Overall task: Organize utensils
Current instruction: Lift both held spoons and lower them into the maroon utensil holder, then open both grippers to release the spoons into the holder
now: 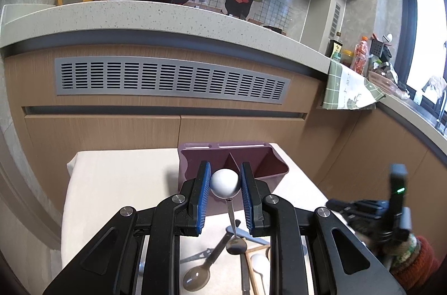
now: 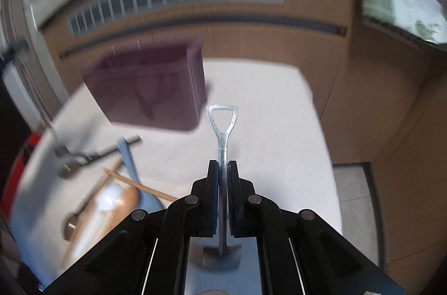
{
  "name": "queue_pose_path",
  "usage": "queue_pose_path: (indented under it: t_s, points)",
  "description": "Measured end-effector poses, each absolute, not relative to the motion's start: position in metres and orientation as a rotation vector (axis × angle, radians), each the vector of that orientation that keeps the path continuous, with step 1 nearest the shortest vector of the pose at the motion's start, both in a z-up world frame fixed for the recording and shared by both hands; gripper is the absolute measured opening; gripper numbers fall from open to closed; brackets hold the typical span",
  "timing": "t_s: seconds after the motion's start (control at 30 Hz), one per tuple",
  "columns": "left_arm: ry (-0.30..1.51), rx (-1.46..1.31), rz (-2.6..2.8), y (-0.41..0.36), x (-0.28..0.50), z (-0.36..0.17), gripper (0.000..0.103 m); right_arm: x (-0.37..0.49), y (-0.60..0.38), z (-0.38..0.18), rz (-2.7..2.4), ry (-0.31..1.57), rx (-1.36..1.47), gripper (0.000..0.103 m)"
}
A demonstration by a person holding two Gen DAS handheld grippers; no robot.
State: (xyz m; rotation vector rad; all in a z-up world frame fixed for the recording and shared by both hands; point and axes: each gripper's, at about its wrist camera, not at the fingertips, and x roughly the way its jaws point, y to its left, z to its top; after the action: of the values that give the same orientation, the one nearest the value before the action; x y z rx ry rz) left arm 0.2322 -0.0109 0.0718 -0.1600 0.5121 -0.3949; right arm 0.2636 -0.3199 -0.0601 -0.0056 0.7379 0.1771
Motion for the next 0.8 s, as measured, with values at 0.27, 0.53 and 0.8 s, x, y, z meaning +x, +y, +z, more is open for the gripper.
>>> queue_pose_path:
  t_s: [0.27, 0.53, 0.8]
  points:
    - [0.478, -0.154, -0.399, -0.018, 0.232, 0.088, 0.022, 0.240, -0.318, 0.002, 0.230, 0.496, 0.103, 0.004]
    - [0.315, -0.107, -0.417, -0.027, 0.255, 0.168, 0.022, 0.264, -0.275, 0.113, 0.262, 0.254, -0.034, 0.001]
    - [0.351, -0.105, -0.410, -0.032, 0.304, 0.160, 0.022, 0.311, -0.240, 0.121, 0.298, 0.263, -0.074, 0.001]
